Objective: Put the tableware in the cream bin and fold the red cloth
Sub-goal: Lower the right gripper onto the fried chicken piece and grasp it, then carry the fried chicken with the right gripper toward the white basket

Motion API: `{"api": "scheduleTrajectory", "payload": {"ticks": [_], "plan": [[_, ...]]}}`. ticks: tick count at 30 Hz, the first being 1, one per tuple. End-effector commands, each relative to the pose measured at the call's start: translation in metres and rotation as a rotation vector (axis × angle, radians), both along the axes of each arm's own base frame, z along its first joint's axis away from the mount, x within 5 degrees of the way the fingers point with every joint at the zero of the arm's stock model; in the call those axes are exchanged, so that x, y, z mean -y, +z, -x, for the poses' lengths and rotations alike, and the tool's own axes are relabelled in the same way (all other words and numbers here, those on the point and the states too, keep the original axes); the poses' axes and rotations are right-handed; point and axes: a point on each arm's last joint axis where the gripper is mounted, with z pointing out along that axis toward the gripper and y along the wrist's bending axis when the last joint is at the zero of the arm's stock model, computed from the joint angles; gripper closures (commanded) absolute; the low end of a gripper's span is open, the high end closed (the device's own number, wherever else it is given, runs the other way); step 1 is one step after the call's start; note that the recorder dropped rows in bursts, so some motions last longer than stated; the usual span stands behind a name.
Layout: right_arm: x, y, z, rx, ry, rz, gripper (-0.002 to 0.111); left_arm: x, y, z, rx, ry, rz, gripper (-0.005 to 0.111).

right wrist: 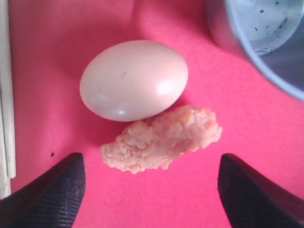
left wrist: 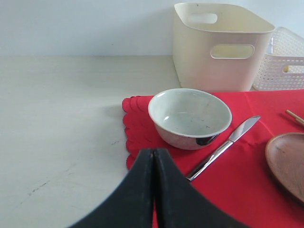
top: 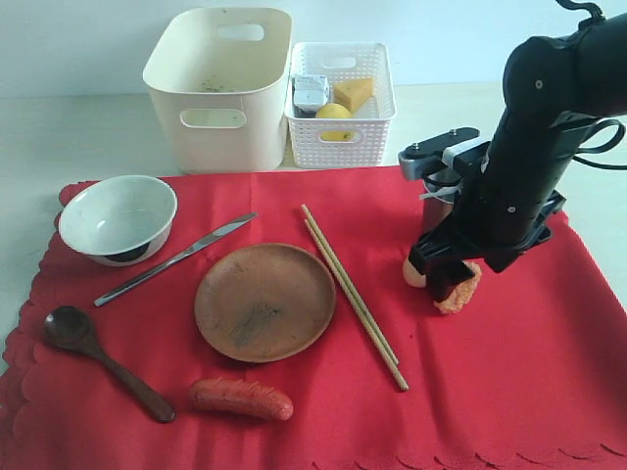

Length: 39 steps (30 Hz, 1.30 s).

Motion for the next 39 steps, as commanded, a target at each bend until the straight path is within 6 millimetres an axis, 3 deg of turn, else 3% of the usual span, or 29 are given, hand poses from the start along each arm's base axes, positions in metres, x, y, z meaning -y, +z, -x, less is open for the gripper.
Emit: {"api": "scheduleTrajectory", "payload": {"ticks": [1,22,31,39], "plan": [[0.001,-0.005,-0.004,0.022,0.003,-0.001,0.035,0.000,0.002,0.000,0.018,-0.007,0.004,0.105],[-0.001,-0.035,-0.007,-0.036,-0.023,0.021,0.039,0.000,0.002,0.000,0.018,-0.007,0.004,0.105],[0.000,-0.034,-0.005,-0.069,-0.019,0.033,0.074,0.000,0.002,0.000,0.018,-0.007,0.004,0.105],[0.005,-0.033,0.009,-0.216,-0.002,0.091,0.107,0.000,0.002,0.000,0.018,-0.007,0.004,0.105]]}}
